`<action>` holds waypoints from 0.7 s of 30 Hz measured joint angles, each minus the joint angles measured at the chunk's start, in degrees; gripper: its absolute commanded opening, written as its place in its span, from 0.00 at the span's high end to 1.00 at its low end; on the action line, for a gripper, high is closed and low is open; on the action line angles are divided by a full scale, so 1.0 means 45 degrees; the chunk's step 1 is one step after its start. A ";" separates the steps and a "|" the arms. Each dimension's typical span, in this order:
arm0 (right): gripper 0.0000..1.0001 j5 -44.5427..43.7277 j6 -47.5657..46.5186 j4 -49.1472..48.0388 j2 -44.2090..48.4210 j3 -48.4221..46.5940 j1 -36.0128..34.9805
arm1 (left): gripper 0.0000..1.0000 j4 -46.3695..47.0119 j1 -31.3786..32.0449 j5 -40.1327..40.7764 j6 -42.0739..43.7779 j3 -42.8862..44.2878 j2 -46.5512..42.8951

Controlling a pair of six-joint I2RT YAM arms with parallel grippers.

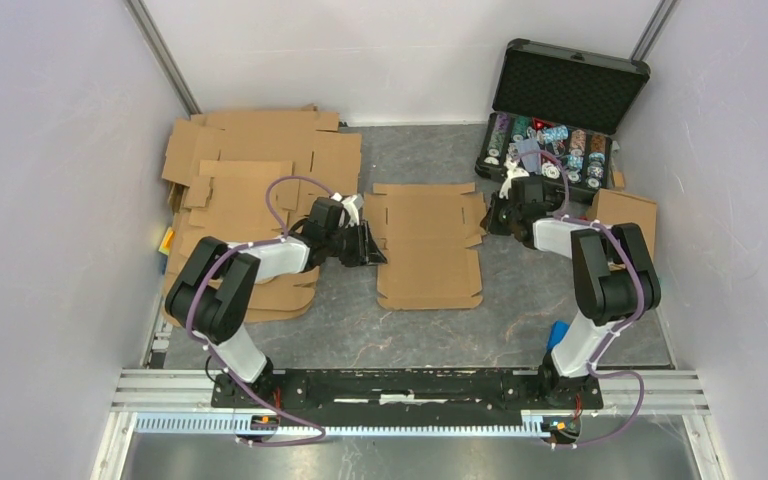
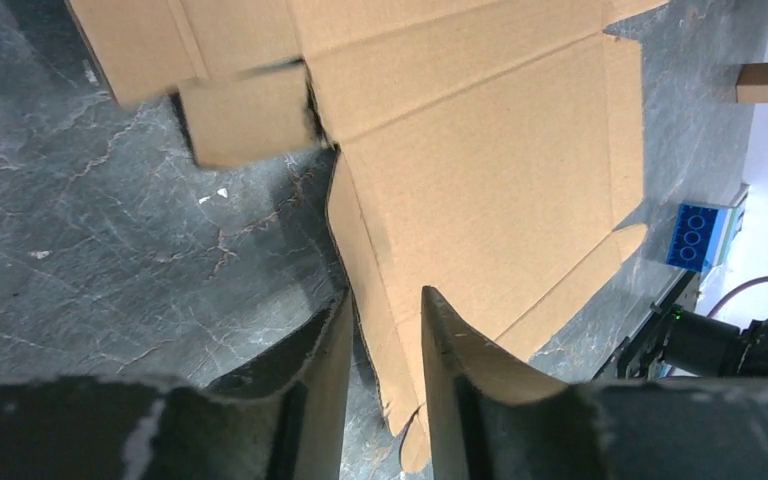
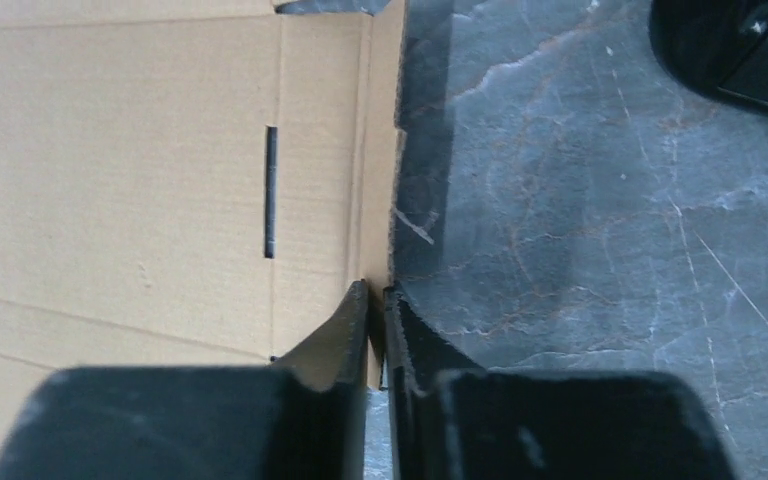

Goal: Fold the paper box

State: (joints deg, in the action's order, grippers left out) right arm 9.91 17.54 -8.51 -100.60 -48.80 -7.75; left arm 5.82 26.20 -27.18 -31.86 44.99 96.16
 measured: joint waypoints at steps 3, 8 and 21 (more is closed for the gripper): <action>1.00 -0.0340 -0.0073 -0.0034 0.0151 -0.0024 -0.0277 | 0.43 -0.0024 -0.0010 0.0321 0.0029 -0.0063 -0.0180; 1.00 -0.1078 -0.0321 0.0010 0.1025 0.0835 -0.0918 | 0.36 -0.0044 -0.0019 0.1860 0.0121 -0.1010 -0.2191; 0.98 -0.1608 -0.0287 -0.1112 0.6305 0.5654 -0.1224 | 0.46 -0.0359 -0.0044 0.4677 0.0199 -0.1428 -0.3619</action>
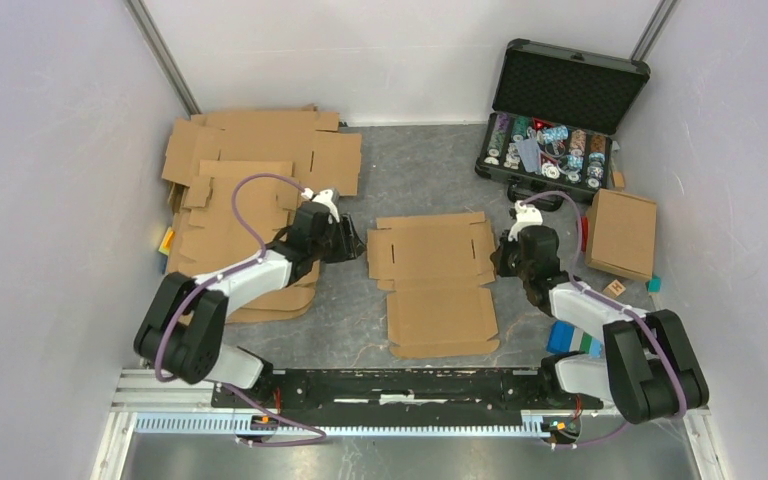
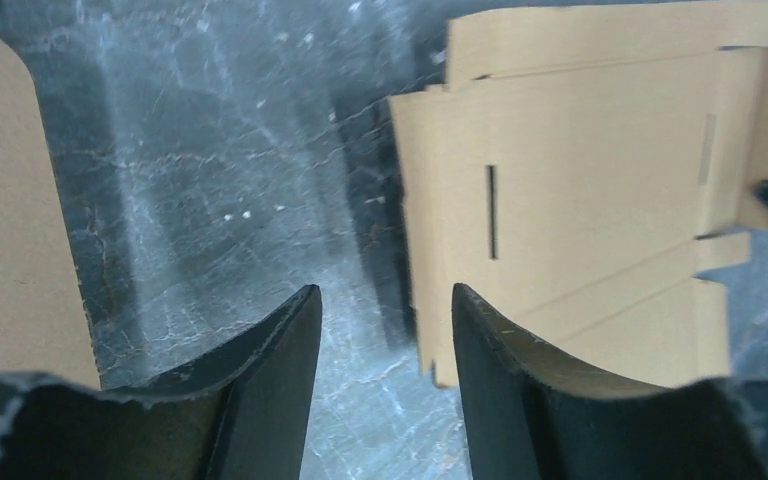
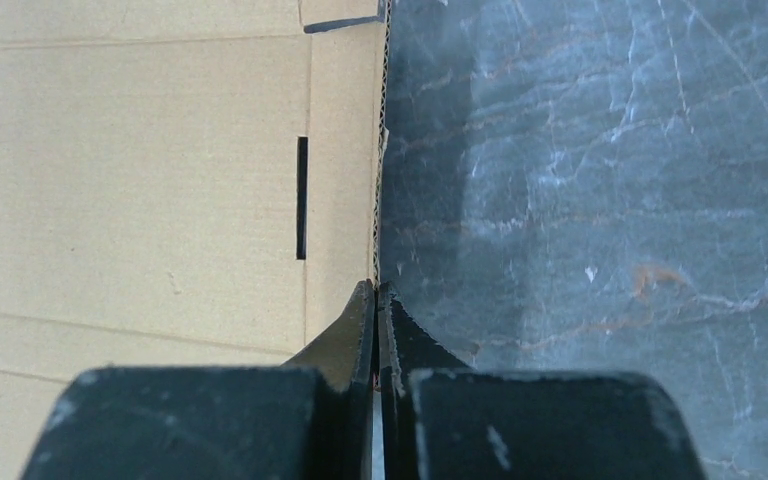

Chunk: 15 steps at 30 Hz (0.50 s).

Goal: Fold the paper box

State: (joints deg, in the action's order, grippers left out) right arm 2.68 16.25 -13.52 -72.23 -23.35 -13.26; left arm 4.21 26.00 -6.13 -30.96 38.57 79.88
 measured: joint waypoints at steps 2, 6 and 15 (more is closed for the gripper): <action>0.98 -0.0029 0.0044 -0.0180 0.0257 0.0437 -0.0034 | 0.50 -0.0491 0.0000 0.0073 0.0005 0.0306 0.0719; 0.98 -0.0058 0.0102 -0.0515 0.0335 0.0816 -0.0102 | 0.58 -0.0952 -0.0005 -0.0223 0.0015 0.0588 0.1554; 0.96 -0.0019 0.0233 -0.1200 0.0452 0.1059 -0.0228 | 0.70 -0.0563 0.0000 -0.2137 0.0044 0.0971 0.2715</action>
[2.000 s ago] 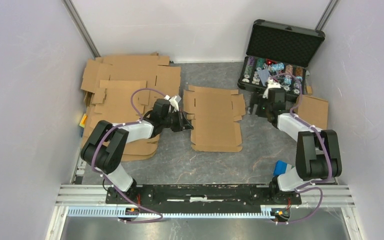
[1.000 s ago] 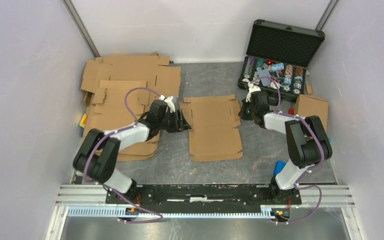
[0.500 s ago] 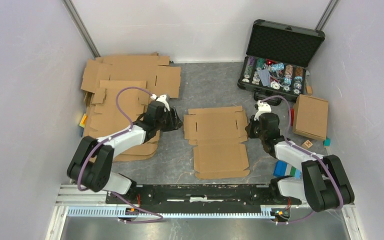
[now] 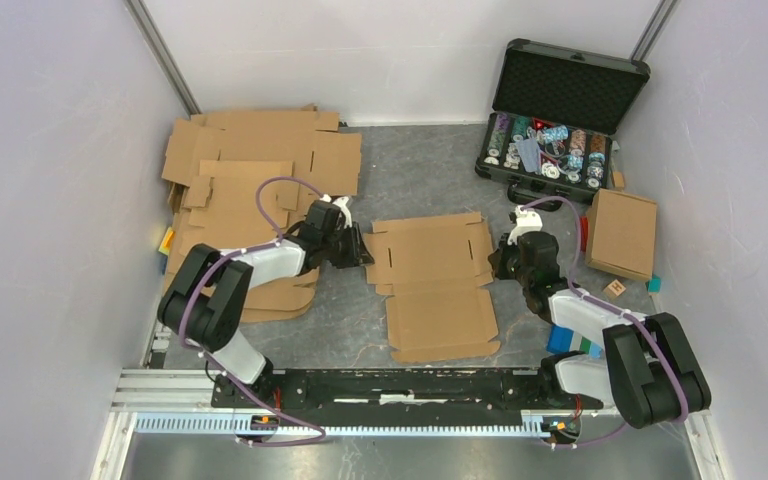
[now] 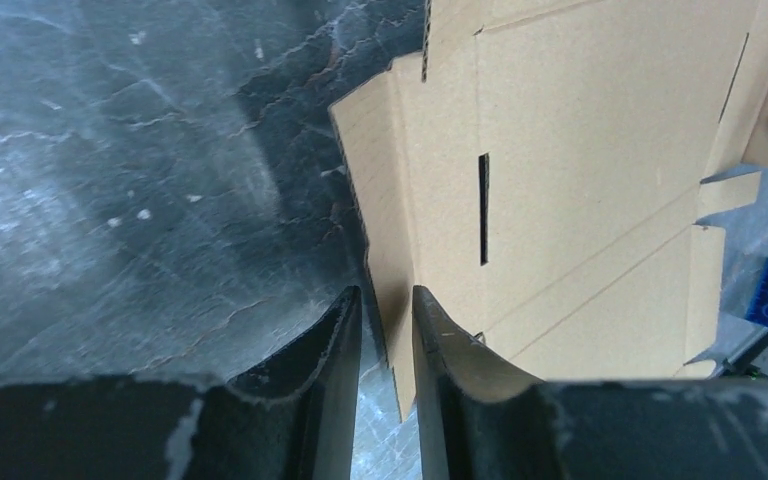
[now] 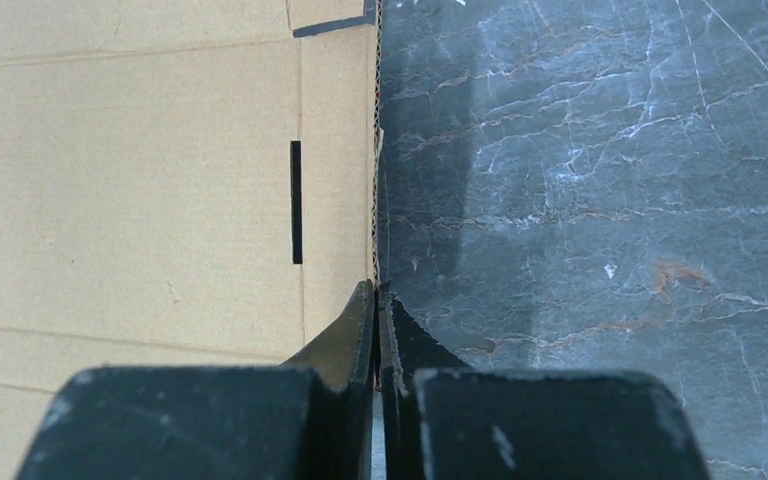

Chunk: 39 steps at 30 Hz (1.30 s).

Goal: Fold the paper box

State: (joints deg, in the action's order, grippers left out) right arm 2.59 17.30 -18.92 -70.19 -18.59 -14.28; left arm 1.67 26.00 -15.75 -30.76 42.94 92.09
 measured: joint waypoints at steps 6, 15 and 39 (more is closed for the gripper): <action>0.96 0.0063 0.0063 -0.0248 0.0097 0.0097 -0.0053 | 0.96 0.0097 0.0000 -0.0695 0.0005 0.0306 0.0529; 0.84 0.0257 0.0112 -0.0899 0.1486 0.0957 -0.0058 | 0.98 0.1093 -0.0010 -0.0908 0.0063 -0.0427 -0.0845; 0.02 -0.1127 -0.0063 0.0928 0.5731 0.0087 -0.0068 | 0.98 0.2642 0.1831 0.0398 0.2098 -0.1865 -0.4299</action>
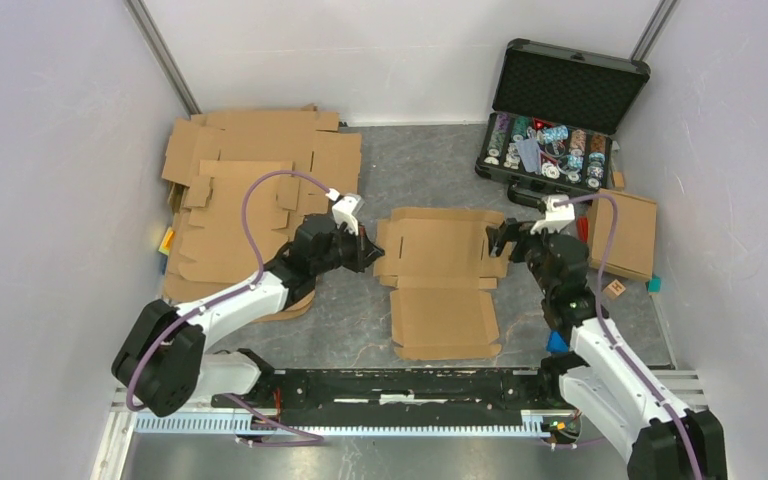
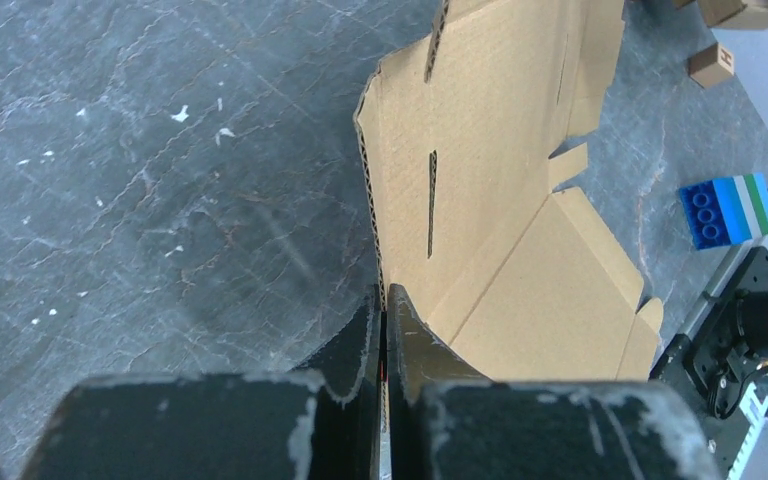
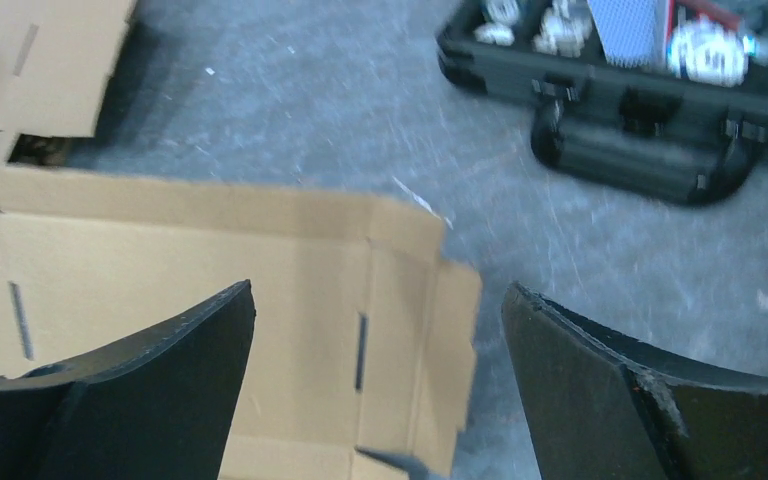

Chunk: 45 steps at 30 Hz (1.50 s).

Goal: Fold the paper box

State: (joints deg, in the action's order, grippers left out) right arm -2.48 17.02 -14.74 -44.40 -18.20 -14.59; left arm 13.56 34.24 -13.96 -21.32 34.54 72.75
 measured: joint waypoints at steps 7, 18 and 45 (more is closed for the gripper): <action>0.06 0.1540 -0.1617 0.0602 -0.0903 -0.3147 -0.0010 | 0.98 0.0219 0.0690 0.0092 0.0651 -0.0112 -0.0510; 0.20 0.7456 -0.4473 0.2268 -0.3789 -0.6858 -0.0238 | 0.98 0.1268 0.1005 0.0131 0.1307 -0.1127 -0.1593; 0.53 0.6358 -0.8879 0.6377 -0.5897 -0.8053 -0.2914 | 0.98 0.2059 0.1156 0.0112 0.1724 -0.1433 -0.1787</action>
State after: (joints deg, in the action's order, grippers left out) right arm 26.13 -22.94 13.96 -70.94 -54.43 -27.70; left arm 22.83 39.44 -13.45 -13.56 28.10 64.71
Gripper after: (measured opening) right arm 0.611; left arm 0.043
